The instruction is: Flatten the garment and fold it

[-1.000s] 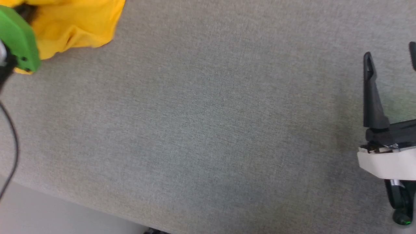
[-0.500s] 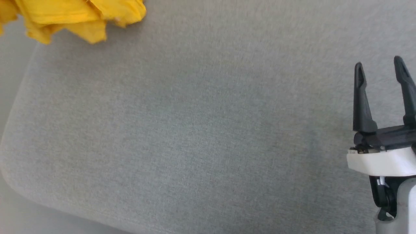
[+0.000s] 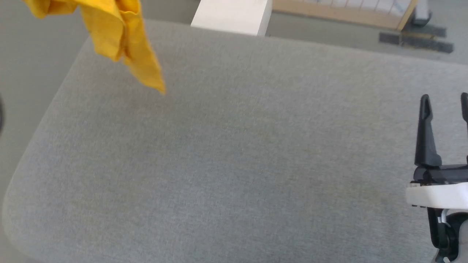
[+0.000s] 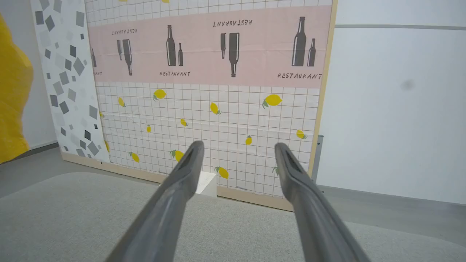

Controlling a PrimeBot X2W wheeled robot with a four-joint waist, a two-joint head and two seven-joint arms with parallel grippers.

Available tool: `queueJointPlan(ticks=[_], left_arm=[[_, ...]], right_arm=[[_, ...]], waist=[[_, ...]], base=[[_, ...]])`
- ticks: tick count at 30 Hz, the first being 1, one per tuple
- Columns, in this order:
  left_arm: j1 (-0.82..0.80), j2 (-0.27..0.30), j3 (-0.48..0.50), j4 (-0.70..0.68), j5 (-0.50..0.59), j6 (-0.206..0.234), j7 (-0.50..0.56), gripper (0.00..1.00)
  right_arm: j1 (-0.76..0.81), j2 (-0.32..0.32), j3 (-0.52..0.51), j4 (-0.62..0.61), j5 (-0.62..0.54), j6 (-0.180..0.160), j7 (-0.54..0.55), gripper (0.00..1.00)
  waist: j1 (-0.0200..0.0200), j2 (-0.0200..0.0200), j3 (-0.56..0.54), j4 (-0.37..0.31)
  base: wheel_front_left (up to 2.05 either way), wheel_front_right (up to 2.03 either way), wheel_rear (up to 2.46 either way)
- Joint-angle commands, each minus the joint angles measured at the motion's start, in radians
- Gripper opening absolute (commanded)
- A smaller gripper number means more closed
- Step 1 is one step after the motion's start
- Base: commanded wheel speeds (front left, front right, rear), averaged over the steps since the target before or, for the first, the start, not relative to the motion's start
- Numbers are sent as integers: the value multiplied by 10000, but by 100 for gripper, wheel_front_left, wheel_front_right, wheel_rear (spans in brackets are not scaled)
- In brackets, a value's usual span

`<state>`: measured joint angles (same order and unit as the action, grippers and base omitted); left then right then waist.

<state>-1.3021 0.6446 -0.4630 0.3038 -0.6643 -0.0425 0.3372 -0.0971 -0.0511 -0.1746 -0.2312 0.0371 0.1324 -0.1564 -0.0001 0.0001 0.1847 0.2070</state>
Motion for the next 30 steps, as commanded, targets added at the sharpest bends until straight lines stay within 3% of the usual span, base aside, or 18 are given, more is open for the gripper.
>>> queueJointPlan(ticks=[1,18,23,24,30], left_arm=[[-245,-334,-126,-105,-58,35,1,0],[-602,-3495,-1411,-1353,-809,239,339,0],[-201,-4446,-1817,-1561,-1024,297,3,0],[323,-4793,-2249,-1648,-983,303,-176,0],[2173,-4734,-3296,-1513,-568,396,-722,0]], right_arm=[[115,7,-69,53,95,-17,-69,100],[-170,8,-1165,-592,109,-17,63,100],[-317,8,-1629,-916,125,-17,143,100],[-330,8,-1745,-997,180,-17,188,100],[-449,8,-1617,-970,401,-17,122,100]], waist=[[1,-1,-608,-415],[1,-1,-518,-1785],[1,-1,-129,-2168],[1,-1,91,-2349],[1,-1,493,-2819]], base=[[0,0,0],[0,0,0],[0,0,0],[0,0,0],[0,0,0]])
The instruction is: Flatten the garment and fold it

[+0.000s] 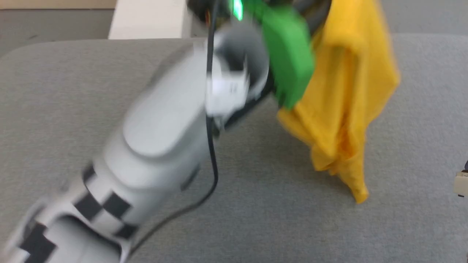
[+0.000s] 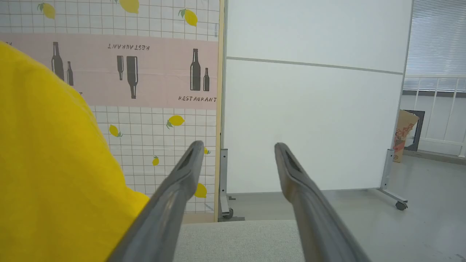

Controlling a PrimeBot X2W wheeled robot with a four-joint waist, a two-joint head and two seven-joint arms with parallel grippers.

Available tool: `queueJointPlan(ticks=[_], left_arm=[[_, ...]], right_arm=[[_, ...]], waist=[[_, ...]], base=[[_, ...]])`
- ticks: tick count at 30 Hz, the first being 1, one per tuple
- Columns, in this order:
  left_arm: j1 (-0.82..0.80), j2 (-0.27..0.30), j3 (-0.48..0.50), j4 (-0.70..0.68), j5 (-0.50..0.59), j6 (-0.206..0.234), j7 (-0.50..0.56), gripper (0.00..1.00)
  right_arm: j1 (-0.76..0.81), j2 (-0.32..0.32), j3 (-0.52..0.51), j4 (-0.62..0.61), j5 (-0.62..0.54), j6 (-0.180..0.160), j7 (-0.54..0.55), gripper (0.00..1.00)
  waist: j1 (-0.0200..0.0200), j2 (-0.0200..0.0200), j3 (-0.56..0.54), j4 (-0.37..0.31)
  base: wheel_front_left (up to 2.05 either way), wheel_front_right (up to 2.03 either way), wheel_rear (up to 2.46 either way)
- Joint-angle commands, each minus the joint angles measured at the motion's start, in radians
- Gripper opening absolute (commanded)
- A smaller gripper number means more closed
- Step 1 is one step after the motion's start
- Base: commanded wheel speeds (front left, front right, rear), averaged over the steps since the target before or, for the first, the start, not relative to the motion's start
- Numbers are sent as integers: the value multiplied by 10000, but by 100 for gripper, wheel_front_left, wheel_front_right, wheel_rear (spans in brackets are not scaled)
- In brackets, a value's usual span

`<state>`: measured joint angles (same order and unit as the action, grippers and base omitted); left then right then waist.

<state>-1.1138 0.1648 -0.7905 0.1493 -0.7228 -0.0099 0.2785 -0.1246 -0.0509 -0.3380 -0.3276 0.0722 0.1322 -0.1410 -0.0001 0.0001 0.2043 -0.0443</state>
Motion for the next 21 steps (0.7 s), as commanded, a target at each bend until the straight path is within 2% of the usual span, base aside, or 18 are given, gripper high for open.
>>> queueJointPlan(ticks=[1,6,13,14,16,17,18,21], left_arm=[[579,139,-171,144,133,96,-264,0],[2084,665,-1046,1422,538,-7,-614,0],[3325,881,-1973,3264,443,-452,-225,0],[3398,824,-1986,3470,416,-451,-300,10],[3429,701,-2016,3734,425,-467,-474,50],[3424,649,-2002,3805,415,-476,-575,88],[3419,579,-1925,3871,354,-475,-730,100],[3357,541,-1765,3884,343,-416,-1148,100]], right_arm=[[-187,6,37,7,71,-15,-44,100],[-204,7,179,15,128,-15,-33,100],[-228,7,344,37,126,-15,87,100],[-240,7,353,44,117,-15,105,100],[-253,7,354,52,90,-15,138,100],[-251,7,368,57,78,-15,158,100],[-239,7,376,67,61,-15,178,100],[-168,7,385,108,24,-15,231,100]], waist=[[1,-1,343,-362],[1,-1,626,-575],[1,-1,883,-517],[1,-1,892,-467],[1,-1,854,-334],[1,-1,822,-274],[1,-1,756,-175],[1,-1,499,85]], base=[[0,0,0],[0,0,0],[0,0,0],[0,0,0],[0,0,0],[0,0,0],[0,0,0],[0,0,0]])
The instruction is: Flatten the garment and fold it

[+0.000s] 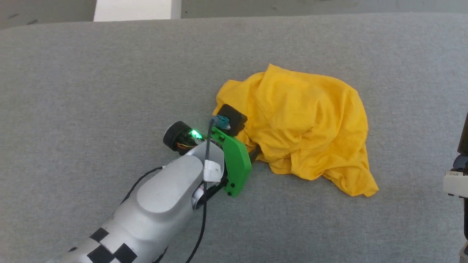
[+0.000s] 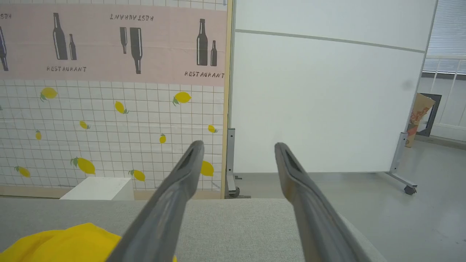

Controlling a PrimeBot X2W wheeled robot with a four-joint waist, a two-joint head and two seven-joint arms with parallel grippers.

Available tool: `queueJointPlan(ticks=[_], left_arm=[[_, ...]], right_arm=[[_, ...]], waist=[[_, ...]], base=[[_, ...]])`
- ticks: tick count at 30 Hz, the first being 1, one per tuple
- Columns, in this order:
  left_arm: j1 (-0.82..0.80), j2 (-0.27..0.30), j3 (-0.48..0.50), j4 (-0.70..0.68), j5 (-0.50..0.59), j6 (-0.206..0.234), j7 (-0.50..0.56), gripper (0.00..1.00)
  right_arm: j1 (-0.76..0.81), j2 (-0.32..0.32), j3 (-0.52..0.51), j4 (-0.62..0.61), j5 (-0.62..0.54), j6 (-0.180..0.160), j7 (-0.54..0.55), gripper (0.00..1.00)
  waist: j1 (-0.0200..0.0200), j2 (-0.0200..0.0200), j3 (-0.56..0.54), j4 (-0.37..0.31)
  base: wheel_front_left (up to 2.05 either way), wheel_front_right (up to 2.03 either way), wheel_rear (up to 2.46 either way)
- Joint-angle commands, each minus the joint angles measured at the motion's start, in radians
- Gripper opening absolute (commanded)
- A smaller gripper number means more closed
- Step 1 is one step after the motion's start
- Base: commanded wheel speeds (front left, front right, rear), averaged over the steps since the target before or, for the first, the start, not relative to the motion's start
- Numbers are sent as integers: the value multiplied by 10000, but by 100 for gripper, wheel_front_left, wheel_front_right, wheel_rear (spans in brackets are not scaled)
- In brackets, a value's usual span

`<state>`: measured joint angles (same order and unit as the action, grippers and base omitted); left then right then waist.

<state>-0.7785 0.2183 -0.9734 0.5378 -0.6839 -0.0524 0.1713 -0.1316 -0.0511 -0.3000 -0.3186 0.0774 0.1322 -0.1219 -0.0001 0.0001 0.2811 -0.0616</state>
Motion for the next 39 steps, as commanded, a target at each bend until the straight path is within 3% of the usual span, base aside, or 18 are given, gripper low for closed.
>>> queueJointPlan(ticks=[1,8,11,15,21,24,29,33,39], left_arm=[[18,18,194,-69,-102,73,-269,100],[452,616,907,-1260,-633,341,-773,100],[944,1304,1383,-2364,-921,723,-872,100],[1803,2275,2286,-3845,-932,1847,-1582,100],[3612,3264,3696,-5801,-143,3884,-3851,100],[4747,3286,4325,-6730,377,4706,-4265,100],[6494,2769,5424,-8100,2016,5353,-4325,100],[7715,2158,5949,-8538,3274,5280,-4328,100],[8579,1257,6343,-8529,4166,4681,-4329,100]], right_arm=[[-57,9,11,30,-35,-15,59,100],[292,9,30,38,-58,-15,208,100],[457,9,47,35,-36,-15,273,100],[647,9,85,12,-5,-15,325,100],[992,9,238,1,11,-15,363,100],[1174,9,262,17,47,-15,374,100],[1300,9,354,176,159,-15,288,100],[1323,9,328,418,240,-15,182,100],[1257,9,221,722,240,-15,61,100]], waist=[[1,-1,-387,364],[1,-1,-1135,965],[1,-1,-1438,1137],[1,-1,-1676,1197],[1,-1,-1799,1070],[1,-1,-1762,965],[1,-1,-1608,764],[1,-1,-1531,681],[1,-1,-1432,784]], base=[[0,0,0],[0,0,0],[0,0,0],[0,0,0],[0,0,0],[0,0,0],[0,0,0],[0,0,0],[0,0,0]])
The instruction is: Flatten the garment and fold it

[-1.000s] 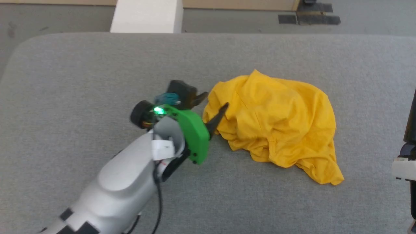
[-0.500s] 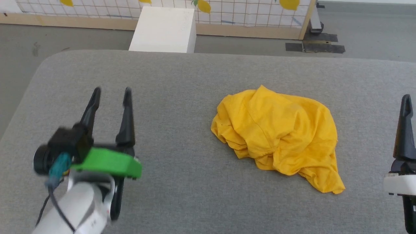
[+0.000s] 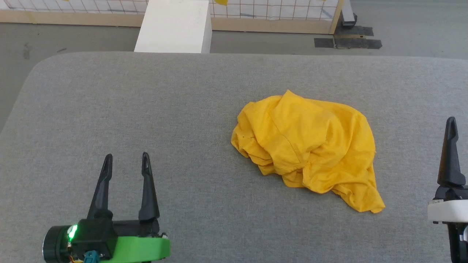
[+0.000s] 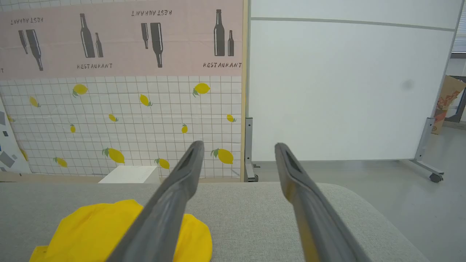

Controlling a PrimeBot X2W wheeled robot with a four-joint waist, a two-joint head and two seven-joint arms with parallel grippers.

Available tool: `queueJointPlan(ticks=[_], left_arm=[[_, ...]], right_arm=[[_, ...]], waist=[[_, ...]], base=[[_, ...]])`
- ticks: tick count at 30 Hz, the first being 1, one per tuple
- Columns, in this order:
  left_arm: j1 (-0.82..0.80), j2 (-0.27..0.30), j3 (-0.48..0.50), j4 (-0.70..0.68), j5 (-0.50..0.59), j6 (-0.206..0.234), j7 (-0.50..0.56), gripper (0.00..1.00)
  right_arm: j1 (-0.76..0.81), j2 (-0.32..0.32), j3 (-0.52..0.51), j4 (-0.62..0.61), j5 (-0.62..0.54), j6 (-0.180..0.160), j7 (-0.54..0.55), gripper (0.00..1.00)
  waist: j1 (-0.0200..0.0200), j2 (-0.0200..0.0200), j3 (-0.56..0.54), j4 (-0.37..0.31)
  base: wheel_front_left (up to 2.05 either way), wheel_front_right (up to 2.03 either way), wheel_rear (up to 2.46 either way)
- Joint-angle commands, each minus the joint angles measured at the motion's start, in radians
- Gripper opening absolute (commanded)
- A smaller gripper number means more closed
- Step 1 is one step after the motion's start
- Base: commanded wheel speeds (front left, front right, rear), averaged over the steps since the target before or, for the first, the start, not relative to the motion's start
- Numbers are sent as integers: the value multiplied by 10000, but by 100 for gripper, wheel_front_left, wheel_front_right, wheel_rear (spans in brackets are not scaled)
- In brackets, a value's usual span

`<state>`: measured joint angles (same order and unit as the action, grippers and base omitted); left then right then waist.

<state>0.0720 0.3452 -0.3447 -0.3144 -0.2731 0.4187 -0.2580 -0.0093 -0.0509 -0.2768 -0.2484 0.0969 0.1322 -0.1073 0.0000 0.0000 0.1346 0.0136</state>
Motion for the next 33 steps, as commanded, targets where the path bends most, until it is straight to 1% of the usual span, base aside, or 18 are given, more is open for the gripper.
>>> queueJointPlan(ticks=[1,4,7,11,15,19,22,26,28,31,32,33], left_arm=[[98,-137,132,-10,160,-162,-36,100],[42,-425,336,-20,355,-514,-36,100],[-88,-689,540,5,533,-857,-37,100],[-246,-1050,697,100,702,-1276,-37,100],[-470,-1430,802,255,876,-1653,-37,100],[-671,-1786,887,437,1038,-2016,-37,100],[-837,-2016,979,573,1150,-2297,-37,100],[-949,-2240,1138,679,1289,-2569,-37,100],[-958,-2332,1208,709,1357,-2674,-37,100],[-971,-2444,1281,774,1438,-2816,-37,100],[-978,-2483,1301,819,1458,-2875,-37,100],[-978,-2511,1322,858,1471,-2919,-37,100]], right_arm=[[-27,7,-21,34,6,-15,-63,100],[-266,7,-36,7,-149,-15,103,100],[-566,7,-18,-17,-301,-15,653,100],[-828,-7,37,84,-535,-15,2050,100],[-798,-353,104,447,-523,-15,3401,100],[-539,-699,182,967,-328,-15,4550,100],[-260,-972,422,1472,-81,-15,5266,100],[72,-1121,864,1830,441,-15,6248,100],[171,-1175,1071,1882,682,-15,6540,100],[251,-1240,1226,2086,786,-15,6693,100],[265,-1282,1258,2213,703,-15,6690,45],[257,-1266,1230,2305,657,-15,6649,12]], waist=[[0,0,75,64],[0,0,222,166],[0,0,491,268],[0,0,939,425],[0,0,1424,644],[0,0,1821,870],[0,0,2057,1051],[0,0,2234,1201],[0,0,2279,1235],[0,0,2283,1273],[0,0,2242,1292],[0,0,2200,1297]], base=[[0,0,0],[0,0,0],[0,0,0],[0,0,0],[0,0,0],[0,0,0],[0,0,0],[0,0,0],[0,0,0],[0,0,0],[0,0,0],[0,0,0]])
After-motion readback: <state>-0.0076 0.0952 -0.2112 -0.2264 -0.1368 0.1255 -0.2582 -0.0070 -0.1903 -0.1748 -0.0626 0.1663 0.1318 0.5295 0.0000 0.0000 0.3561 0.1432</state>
